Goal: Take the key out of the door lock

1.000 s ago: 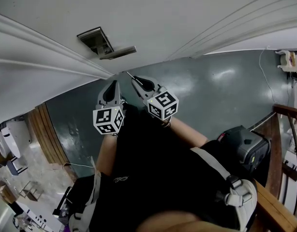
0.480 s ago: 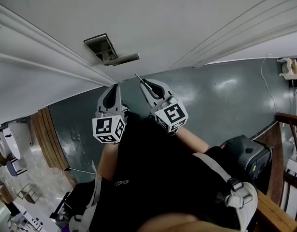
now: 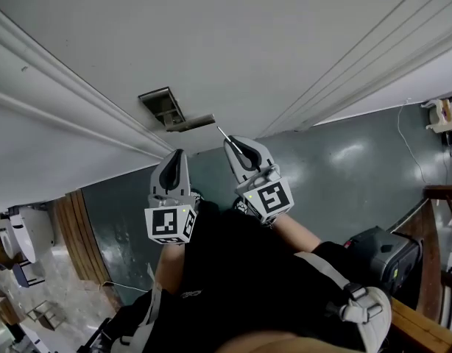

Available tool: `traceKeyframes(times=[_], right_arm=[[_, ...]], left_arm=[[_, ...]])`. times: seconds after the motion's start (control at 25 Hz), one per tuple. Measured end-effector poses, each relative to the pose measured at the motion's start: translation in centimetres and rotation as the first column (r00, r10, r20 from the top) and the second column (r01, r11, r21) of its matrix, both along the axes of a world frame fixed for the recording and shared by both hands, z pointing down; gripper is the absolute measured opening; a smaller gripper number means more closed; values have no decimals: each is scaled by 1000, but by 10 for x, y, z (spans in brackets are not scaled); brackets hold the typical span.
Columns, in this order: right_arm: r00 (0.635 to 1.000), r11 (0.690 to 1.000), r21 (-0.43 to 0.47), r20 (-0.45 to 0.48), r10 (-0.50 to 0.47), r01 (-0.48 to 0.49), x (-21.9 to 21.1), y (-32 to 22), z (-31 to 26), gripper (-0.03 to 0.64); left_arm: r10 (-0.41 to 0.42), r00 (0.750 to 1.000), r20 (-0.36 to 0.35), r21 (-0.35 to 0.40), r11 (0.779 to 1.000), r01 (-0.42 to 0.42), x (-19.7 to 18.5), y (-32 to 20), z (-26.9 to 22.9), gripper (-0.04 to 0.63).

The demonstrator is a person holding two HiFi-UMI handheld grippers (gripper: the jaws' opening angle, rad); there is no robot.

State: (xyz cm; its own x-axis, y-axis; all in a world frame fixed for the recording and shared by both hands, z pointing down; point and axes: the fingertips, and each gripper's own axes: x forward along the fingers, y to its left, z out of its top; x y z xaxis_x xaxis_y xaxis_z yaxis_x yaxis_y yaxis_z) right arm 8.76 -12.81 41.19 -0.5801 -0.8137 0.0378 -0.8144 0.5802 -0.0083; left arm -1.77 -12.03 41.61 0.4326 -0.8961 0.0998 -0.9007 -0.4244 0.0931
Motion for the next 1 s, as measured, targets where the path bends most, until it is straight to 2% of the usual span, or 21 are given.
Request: traceKeyframes(times=[0.28, 0.48, 1.0], right_arm=[[999, 998, 64, 41, 22, -25, 7, -8, -35, 31], [997, 997, 71, 66, 40, -44, 9, -5, -46, 31], [999, 995, 93, 41, 30, -34, 6, -3, -58, 31]], left_arm=[[1, 1000, -13, 72, 997, 0, 4, -2, -29, 25], [0, 1000, -3, 86, 996, 1, 0, 2, -37, 25], [3, 1000, -9, 109, 994, -2, 5, 0, -51, 25]])
